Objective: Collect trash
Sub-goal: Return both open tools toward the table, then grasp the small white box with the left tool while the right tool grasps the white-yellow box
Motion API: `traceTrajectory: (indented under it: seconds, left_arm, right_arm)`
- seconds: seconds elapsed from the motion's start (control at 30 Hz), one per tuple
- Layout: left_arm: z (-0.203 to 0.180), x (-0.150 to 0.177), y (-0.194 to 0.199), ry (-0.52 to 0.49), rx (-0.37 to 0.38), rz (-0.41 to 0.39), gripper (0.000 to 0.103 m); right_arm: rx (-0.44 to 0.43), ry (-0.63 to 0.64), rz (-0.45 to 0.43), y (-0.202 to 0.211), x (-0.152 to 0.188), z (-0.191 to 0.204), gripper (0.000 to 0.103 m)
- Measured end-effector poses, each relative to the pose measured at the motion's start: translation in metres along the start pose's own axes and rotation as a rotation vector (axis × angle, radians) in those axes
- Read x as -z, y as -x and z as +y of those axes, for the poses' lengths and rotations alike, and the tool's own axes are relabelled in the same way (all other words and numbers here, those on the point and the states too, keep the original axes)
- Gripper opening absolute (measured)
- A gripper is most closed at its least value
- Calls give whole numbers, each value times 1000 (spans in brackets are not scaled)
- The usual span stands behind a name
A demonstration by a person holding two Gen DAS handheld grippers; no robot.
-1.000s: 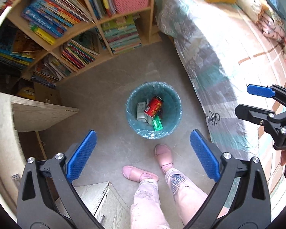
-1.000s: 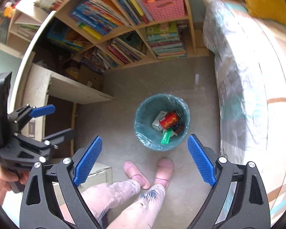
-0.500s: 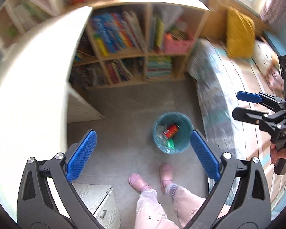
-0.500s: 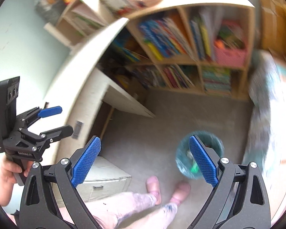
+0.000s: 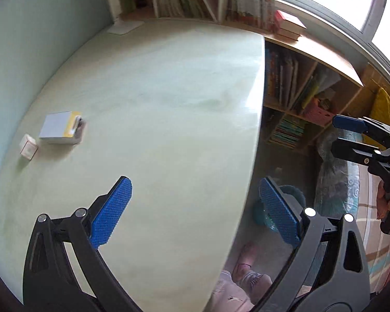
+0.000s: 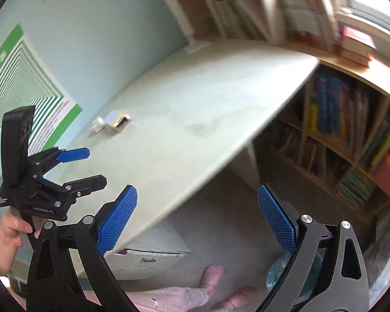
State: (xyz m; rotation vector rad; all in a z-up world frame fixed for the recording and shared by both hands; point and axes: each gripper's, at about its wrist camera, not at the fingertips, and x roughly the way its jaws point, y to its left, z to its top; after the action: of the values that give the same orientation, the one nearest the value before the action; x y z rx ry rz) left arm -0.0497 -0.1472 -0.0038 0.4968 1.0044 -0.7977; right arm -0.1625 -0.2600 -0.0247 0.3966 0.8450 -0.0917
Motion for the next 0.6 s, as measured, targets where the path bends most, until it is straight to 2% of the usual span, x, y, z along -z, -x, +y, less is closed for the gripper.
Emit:
traceTrajectory:
  seconds: [0.1,0.33,0.6]
  left_arm:
    - [47,3,5,49,-65,3,96]
    - [141,15,13,160,-164,8,96]
    - [227,25,9,251,-245,22,96]
  right_arm:
    - [-34,66,27,-29,-22,34,93]
    - [-94,193,75,-90,-61,108,93]
    - [-127,327,137,-157,-100,166,93]
